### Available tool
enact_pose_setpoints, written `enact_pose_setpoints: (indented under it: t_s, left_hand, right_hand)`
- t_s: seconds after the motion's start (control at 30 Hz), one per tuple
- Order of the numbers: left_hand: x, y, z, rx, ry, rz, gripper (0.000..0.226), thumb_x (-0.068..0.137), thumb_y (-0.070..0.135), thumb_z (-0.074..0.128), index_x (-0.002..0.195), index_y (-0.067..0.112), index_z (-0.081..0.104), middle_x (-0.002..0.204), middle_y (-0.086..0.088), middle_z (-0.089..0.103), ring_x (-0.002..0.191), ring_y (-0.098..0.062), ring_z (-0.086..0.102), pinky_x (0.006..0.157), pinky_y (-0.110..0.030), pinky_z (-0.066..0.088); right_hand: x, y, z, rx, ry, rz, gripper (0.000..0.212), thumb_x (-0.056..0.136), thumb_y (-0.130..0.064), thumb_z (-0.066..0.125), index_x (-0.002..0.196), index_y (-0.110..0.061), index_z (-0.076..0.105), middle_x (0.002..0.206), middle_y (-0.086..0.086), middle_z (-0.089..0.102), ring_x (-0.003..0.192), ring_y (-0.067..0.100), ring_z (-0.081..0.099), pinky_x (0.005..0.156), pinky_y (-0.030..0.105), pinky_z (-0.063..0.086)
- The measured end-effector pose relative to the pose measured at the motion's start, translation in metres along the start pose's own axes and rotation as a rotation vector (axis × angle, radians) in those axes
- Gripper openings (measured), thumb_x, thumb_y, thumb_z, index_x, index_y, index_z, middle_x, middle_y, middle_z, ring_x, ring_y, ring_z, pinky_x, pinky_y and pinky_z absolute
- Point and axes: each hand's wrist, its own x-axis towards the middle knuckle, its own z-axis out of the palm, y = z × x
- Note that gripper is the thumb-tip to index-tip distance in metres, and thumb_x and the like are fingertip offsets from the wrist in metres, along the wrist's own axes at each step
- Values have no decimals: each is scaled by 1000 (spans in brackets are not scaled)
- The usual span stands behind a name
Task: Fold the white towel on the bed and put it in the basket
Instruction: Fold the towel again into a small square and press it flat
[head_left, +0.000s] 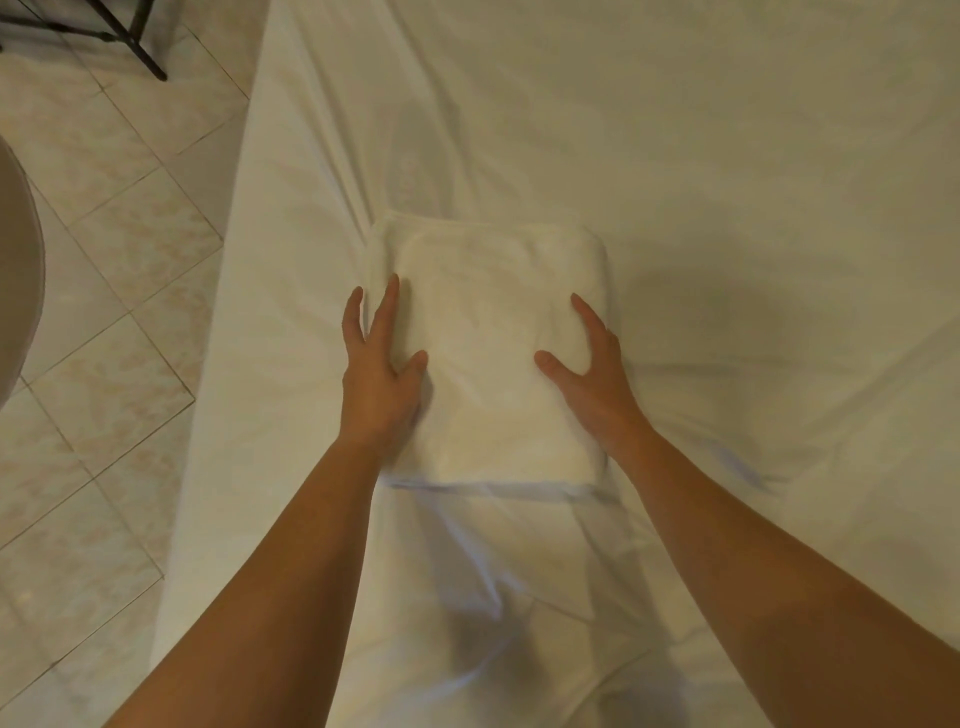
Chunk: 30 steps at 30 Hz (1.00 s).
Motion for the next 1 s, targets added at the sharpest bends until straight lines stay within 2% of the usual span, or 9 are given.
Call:
enact_pose_setpoints:
  t_s: [0.07,0.1,0.2,0.27,0.4,0.5,0.7,0.87,1.0]
  left_hand:
    - [-1,1,0,13,2,20,82,97,10,59,156,56,24,169,18,4,107,28,34,97,-27,42]
    - [-1,1,0,18,-2,25,80,97,10,57,155,57,27,169,19,5,115,23,37,99,-26,41]
    - [4,-3,1,21,-40,-15,71,100,22,57,153,60,28,169,20,6,142,-14,42,107,-27,36]
    - [10,-7,3,9,-64,-81,68,99,35,60,153,61,27,169,18,7,146,-22,40,111,-31,34]
    - [15,-10,3,6,-63,-105,72,94,45,67,153,60,27,169,15,9,147,-23,39,115,-35,34]
    - [13,-10,4,-9,-47,-91,74,92,44,69,153,59,28,168,18,8,146,-21,41,111,-31,36]
    - [13,-11,6,6,-49,-97,75,92,47,69,152,60,27,169,18,8,146,-22,41,114,-37,38]
    - [11,-10,9,28,-77,-122,80,90,53,70,152,63,21,169,16,8,145,-26,43,115,-42,38]
    - [11,-10,11,18,-61,-114,82,89,46,72,153,61,22,169,14,8,146,-25,41,114,-40,36]
  right_hand:
    - [-1,-2,0,-6,-4,5,78,86,-33,75,150,-48,32,154,4,31,142,17,34,115,27,25]
    - [-1,-3,0,-8,-3,6,78,87,-34,75,150,-48,32,155,5,30,142,17,34,115,27,25]
    - [-2,-5,0,-22,-16,20,77,86,-38,75,149,-50,32,153,4,31,141,18,36,111,26,25]
    - [-2,-6,0,-37,-22,31,79,84,-45,76,148,-53,31,155,3,27,143,18,34,113,28,27]
    - [-8,-8,5,-93,33,-33,87,83,-43,77,151,-53,23,166,-3,4,149,7,16,109,23,23]
    - [-11,-11,7,-161,63,-115,87,86,-39,75,151,-56,20,167,-13,-4,144,-1,9,105,24,27]
    - [-5,-8,4,-263,-53,-141,58,90,-50,68,143,-52,44,167,-18,8,146,4,25,105,21,28]
    - [0,-8,3,-230,-72,-88,59,84,-55,72,139,-51,49,165,-18,15,146,5,27,106,23,25]
    - [2,-2,7,-196,-51,-105,62,82,-47,78,138,-46,53,165,-14,19,147,6,26,109,20,23]
